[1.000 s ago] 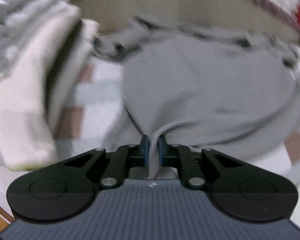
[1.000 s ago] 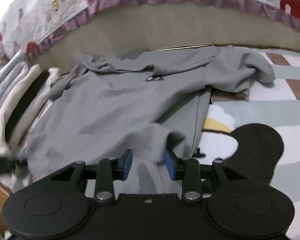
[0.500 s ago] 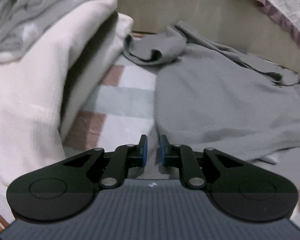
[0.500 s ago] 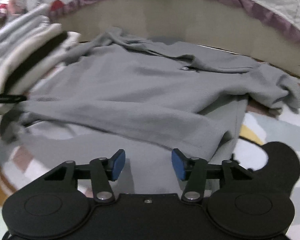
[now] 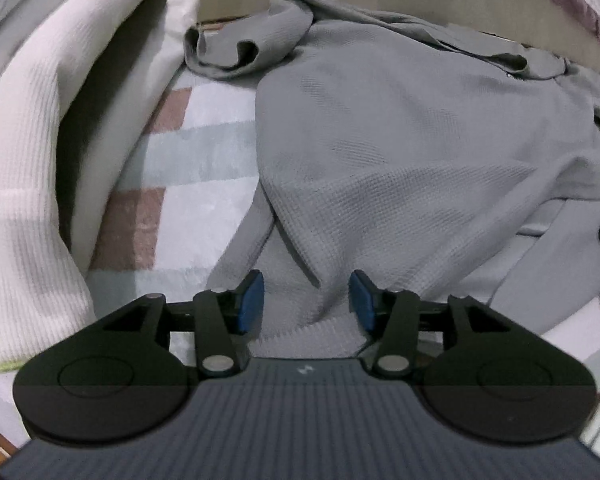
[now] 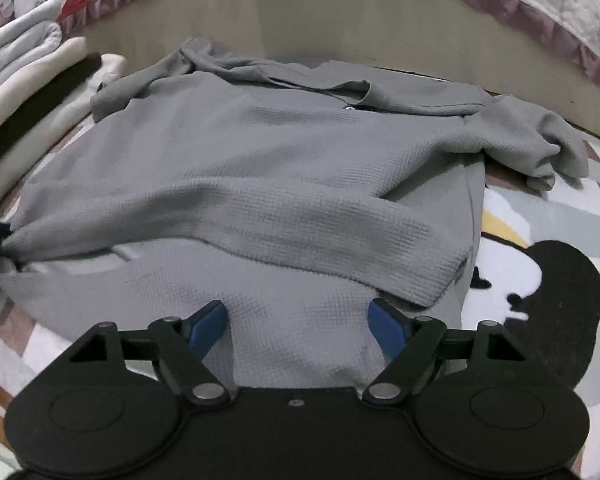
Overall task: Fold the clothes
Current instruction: 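Pinch the shirt hem with the left gripper and smooth it out, then grasp the shirt hem with the right gripper and lift it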
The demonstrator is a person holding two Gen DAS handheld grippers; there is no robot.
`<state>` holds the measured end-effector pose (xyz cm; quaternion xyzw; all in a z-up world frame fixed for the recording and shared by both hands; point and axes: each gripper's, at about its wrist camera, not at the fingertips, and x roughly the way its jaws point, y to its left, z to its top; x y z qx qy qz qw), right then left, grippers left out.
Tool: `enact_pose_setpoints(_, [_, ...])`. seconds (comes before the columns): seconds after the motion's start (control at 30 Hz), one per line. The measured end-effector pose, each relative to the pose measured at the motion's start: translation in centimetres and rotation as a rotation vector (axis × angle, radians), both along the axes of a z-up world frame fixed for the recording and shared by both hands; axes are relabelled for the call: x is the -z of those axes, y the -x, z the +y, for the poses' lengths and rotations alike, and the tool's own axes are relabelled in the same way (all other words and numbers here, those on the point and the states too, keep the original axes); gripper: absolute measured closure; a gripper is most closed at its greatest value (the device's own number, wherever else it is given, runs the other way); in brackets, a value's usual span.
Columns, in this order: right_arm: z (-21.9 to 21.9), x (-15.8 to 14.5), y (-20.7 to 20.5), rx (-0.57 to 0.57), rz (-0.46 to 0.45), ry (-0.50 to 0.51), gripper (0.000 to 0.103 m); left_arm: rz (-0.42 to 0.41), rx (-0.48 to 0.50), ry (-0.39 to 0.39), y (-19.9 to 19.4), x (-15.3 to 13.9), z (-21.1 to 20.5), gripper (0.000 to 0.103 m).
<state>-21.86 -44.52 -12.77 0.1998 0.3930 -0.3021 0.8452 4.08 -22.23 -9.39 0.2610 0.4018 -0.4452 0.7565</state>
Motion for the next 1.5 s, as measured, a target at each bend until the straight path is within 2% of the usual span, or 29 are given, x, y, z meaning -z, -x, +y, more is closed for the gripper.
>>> enact_pose_setpoints(0.03, [-0.2, -0.1, -0.1, 0.006, 0.003, 0.004, 0.020, -0.020, 0.005, 0.005, 0.1, -0.2, -0.1, 0.096])
enact_pose_setpoints(0.07, [-0.4, -0.1, -0.3, 0.013, 0.007, 0.010, 0.020, -0.034, 0.007, 0.016, 0.1, -0.4, -0.1, 0.102])
enact_pose_setpoints(0.2, [-1.1, -0.4, -0.8, 0.039, 0.024, 0.038, 0.020, -0.120, -0.087, 0.167, -0.8, -3.3, 1.0, 0.102])
enact_pose_setpoints(0.33, [-1.5, -0.9, -0.3, 0.072, 0.039, 0.059, 0.020, -0.040, -0.234, 0.301, -3.8, -4.8, 3.0, 0.102])
enact_pose_setpoints(0.43, [-1.9, -0.9, 0.2, 0.090, 0.056, 0.046, 0.020, 0.000, -0.276, 0.309, -5.1, -4.1, 3.4, 0.102])
enact_pose_setpoints(0.57, [-1.5, -1.3, 0.4, 0.084, 0.043, 0.032, 0.021, -0.003, -0.305, 0.316, -5.6, -3.4, 3.2, 0.101])
enact_pose_setpoints(0.7, [0.5, -2.0, -0.7, -0.017, 0.007, 0.020, 0.022, -0.026, -0.318, 0.283, -6.0, -2.9, 3.1, 0.100])
enact_pose_setpoints(0.8, [2.1, -2.3, -2.3, -0.105, -0.010, 0.008, 0.021, 0.001, -0.320, 0.258, -6.2, -2.7, 3.2, 0.100])
enact_pose_setpoints(0.9, [2.6, -1.7, -4.0, -0.122, -0.006, -0.020, 0.021, 0.060, -0.273, 0.251, -5.9, -3.2, 3.3, 0.099])
enact_pose_setpoints(1.03, [2.8, -0.8, -6.0, -0.155, 0.020, -0.040, 0.021, 0.142, -0.135, 0.217, -4.5, -3.1, 3.1, 0.098])
enact_pose_setpoints(1.07, [3.3, -0.5, -6.5, -0.204, 0.047, -0.006, 0.041, 0.163, -0.113, 0.209, -4.2, -2.7, 3.2, 0.098])
enact_pose_setpoints(1.1, [3.9, -0.4, -6.8, -0.249, 0.079, 0.066, 0.054, 0.173, -0.095, 0.187, -3.9, -2.3, 3.1, 0.098])
enact_pose_setpoints(1.13, [4.5, -0.6, -6.7, -0.293, 0.090, 0.112, 0.075, 0.167, -0.089, 0.161, -3.7, -2.1, 3.1, 0.098])
enact_pose_setpoints(1.17, [4.7, -0.8, -6.5, -0.314, 0.092, 0.107, 0.098, 0.156, -0.087, 0.140, -3.6, -2.0, 3.2, 0.098])
enact_pose_setpoints(1.23, [4.7, -1.5, -5.4, -0.285, 0.086, 0.084, 0.099, 0.129, -0.068, 0.096, -3.2, -1.8, 3.2, 0.098])
enact_pose_setpoints(1.33, [5.0, -2.3, -2.4, -0.232, 0.093, 0.075, 0.099, 0.064, 0.015, 0.027, -1.8, -1.7, 2.8, 0.093])
enact_pose_setpoints(1.4, [5.2, -3.0, -0.3, -0.218, 0.107, 0.042, 0.099, 0.020, 0.070, -0.019, -0.9, -1.7, 2.5, 0.087])
enact_pose_setpoints(1.5, [6.3, -4.3, 2.4, -0.228, 0.144, 0.033, 0.100, -0.028, 0.123, -0.080, 0.2, -1.1, 2.0, 0.086])
